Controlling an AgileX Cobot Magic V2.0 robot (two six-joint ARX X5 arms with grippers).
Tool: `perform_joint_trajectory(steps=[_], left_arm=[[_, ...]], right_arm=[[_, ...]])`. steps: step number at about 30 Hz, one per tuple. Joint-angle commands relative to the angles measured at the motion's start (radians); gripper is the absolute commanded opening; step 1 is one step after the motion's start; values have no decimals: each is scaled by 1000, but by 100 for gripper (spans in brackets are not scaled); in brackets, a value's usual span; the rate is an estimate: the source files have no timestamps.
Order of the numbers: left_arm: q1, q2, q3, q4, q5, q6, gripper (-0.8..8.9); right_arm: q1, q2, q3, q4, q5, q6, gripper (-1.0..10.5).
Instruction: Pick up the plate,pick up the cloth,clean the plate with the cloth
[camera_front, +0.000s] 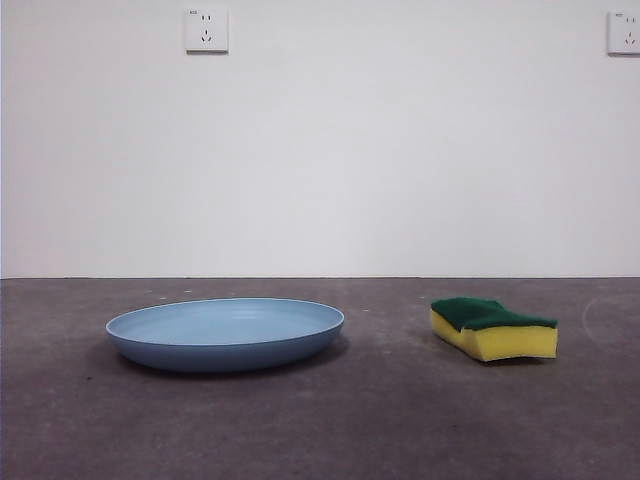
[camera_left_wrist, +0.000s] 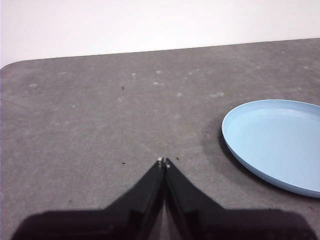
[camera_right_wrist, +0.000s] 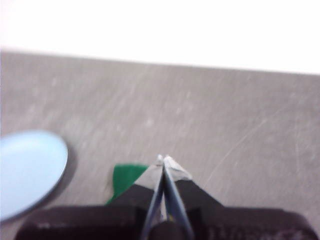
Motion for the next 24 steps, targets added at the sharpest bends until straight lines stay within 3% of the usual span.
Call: perform_joint_trajectory(steps=[1, 7, 15, 24], left_arm=[[4, -1, -14, 3, -2, -6, -3], [3, -1, -14, 3, -2, -6, -3], [3, -1, -14, 3, -2, -6, -3], [3, -1, -14, 3, -2, -6, -3]], right_arm=[[-109, -92, -113, 92, -50, -22, 1], [-221, -299, -328, 195, -156, -50, 1], [-224, -377, -506, 195, -156, -17, 1], [-224, -375, -549, 198, -156, 38, 1]])
